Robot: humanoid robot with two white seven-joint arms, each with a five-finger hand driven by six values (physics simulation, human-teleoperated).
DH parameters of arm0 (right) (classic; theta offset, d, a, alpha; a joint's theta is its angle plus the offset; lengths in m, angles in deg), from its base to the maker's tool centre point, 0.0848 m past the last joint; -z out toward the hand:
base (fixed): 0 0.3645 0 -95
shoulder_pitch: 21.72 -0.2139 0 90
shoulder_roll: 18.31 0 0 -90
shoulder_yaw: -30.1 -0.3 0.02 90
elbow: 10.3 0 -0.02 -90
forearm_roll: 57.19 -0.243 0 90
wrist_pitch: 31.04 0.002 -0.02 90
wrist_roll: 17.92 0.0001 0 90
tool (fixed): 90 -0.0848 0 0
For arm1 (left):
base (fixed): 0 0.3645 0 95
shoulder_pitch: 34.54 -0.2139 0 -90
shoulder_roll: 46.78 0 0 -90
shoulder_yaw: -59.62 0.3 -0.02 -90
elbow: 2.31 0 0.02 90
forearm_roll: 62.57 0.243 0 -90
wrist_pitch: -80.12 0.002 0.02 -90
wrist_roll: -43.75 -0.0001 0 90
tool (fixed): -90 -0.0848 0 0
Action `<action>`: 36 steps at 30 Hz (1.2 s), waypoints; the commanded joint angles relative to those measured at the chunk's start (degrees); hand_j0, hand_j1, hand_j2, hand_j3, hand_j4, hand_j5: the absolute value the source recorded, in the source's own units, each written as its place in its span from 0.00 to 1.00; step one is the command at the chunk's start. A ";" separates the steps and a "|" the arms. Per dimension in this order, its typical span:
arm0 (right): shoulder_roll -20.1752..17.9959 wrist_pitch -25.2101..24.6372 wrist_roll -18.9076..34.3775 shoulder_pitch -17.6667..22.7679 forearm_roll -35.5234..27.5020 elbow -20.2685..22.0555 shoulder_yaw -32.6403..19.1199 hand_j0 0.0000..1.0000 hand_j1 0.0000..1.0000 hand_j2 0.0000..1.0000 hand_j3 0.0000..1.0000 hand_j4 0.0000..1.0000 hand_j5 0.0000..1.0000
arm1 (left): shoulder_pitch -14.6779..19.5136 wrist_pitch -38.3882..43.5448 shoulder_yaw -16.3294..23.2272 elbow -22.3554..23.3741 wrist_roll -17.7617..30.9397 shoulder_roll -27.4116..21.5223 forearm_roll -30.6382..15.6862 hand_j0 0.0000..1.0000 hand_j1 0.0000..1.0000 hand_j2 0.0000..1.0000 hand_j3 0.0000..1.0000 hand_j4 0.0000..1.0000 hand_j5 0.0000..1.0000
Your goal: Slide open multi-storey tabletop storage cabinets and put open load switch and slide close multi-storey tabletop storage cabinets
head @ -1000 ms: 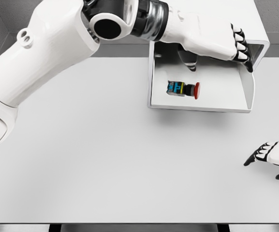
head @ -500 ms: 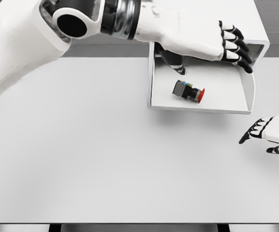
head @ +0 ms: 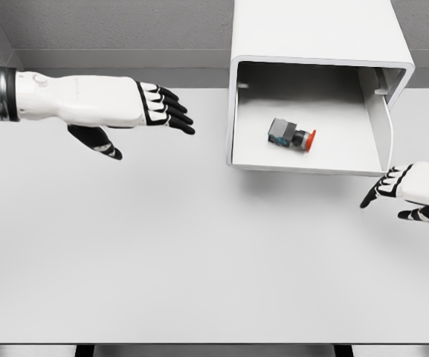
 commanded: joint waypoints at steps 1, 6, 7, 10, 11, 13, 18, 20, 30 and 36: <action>-0.13 -0.18 -0.04 0.00 -1.80 0.02 0.01 0.70 0.70 0.70 0.70 0.70 0.70 | 0.00 0.18 -0.56 0.76 -0.03 0.11 0.43 1.00 1.00 1.00 1.00 1.00 1.00; -0.31 -0.18 -0.04 -0.35 -1.80 0.02 0.01 0.71 0.71 0.71 0.71 0.71 0.71 | -0.35 0.18 -0.29 0.85 -0.03 1.08 2.02 1.00 1.00 1.00 1.00 1.00 1.00; -0.22 -0.18 -0.04 -0.35 -1.89 0.02 0.10 0.71 0.71 0.71 0.71 0.71 0.71 | -0.35 0.18 -0.21 0.85 -0.03 1.08 2.02 1.00 1.00 1.00 1.00 1.00 1.00; -0.22 -0.18 -0.04 -1.14 -2.06 -0.07 0.01 0.72 0.72 0.72 0.72 0.72 0.72 | -0.70 0.18 -0.12 0.76 -0.03 1.08 2.02 1.00 1.00 1.00 1.00 1.00 1.00; -0.22 -0.18 -0.04 -1.14 -2.06 -0.07 0.01 0.72 0.72 0.72 0.72 0.72 0.72 | -0.88 0.18 -0.12 0.85 -0.03 1.08 2.02 1.00 1.00 1.00 1.00 1.00 1.00; -0.13 -0.18 -0.04 -1.14 -2.06 -0.07 0.18 0.72 0.72 0.72 0.72 0.72 0.72 | -0.88 0.18 -0.12 0.85 -0.03 1.17 2.37 1.00 1.00 1.00 1.00 1.00 1.00; 0.04 -0.18 -0.04 -1.23 -2.06 -0.25 0.27 0.73 0.73 0.73 0.73 0.73 0.73 | -1.58 0.18 -0.03 1.11 -0.03 1.17 2.37 1.00 1.00 1.00 1.00 1.00 1.00; 0.13 -0.18 -0.04 -1.23 -2.06 -0.42 0.27 0.73 0.73 0.73 0.73 0.73 0.73 | -1.58 0.18 -0.03 1.20 -0.03 1.17 2.46 1.00 1.00 1.00 1.00 1.00 1.00; -0.22 -0.18 -0.04 -0.44 -1.97 -4.73 -0.08 0.73 0.73 0.73 0.73 0.73 0.73 | -1.49 0.18 0.41 2.78 -0.03 2.48 4.04 1.00 1.00 1.00 1.00 1.00 1.00; -0.57 -0.18 -0.04 2.20 -1.62 0.02 0.01 0.72 0.72 0.72 0.72 0.72 0.72 | -1.23 0.18 1.29 2.78 -0.03 2.48 4.30 1.00 1.00 1.00 1.00 1.00 1.00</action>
